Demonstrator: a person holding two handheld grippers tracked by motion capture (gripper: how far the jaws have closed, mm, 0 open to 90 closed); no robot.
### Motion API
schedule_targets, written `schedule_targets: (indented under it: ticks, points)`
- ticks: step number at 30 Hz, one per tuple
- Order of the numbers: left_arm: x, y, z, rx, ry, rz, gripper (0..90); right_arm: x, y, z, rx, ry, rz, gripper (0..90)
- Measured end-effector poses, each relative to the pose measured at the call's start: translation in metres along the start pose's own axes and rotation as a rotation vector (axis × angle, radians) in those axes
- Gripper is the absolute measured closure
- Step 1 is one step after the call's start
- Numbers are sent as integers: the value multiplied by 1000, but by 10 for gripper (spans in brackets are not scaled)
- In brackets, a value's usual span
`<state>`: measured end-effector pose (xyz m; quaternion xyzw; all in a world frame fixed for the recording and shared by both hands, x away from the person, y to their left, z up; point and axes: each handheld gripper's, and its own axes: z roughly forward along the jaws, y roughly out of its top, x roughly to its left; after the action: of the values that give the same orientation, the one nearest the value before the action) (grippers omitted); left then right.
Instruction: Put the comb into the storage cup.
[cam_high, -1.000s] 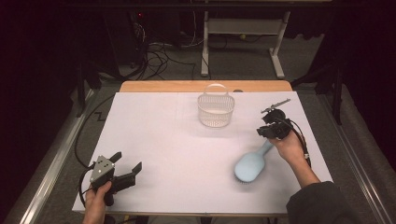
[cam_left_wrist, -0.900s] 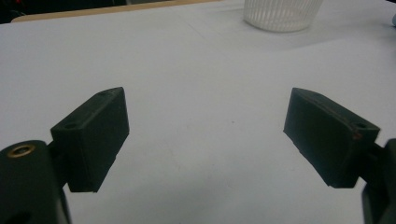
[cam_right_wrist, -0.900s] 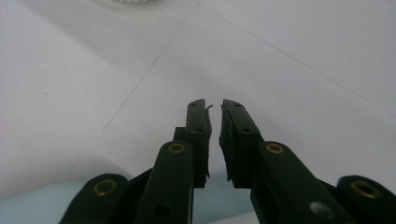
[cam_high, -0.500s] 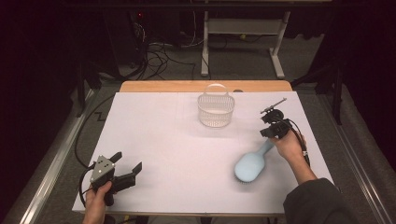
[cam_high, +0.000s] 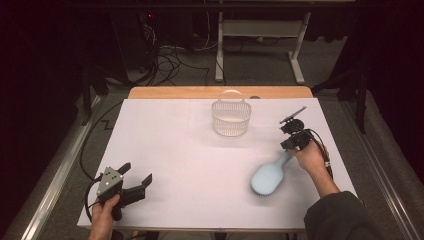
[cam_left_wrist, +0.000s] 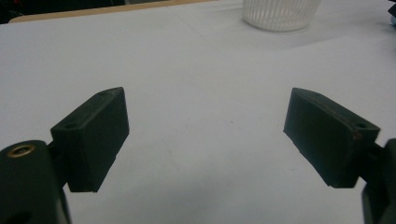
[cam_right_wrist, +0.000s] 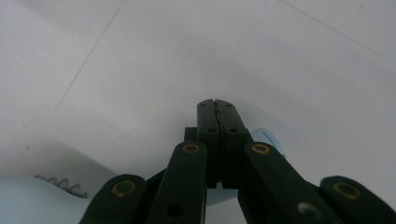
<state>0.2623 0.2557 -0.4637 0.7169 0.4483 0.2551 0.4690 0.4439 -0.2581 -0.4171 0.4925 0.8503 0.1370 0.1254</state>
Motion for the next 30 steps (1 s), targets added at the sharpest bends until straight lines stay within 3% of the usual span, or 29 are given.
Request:
schedule_targets:
  ticks: [20,30]
  points:
    - [-1,0,0,3,1,4,150,-4,-24,-5,8,25,20,900]
    - [-1,0,1,2,5,-4,150,0,-35,-6,17,38,0,900]
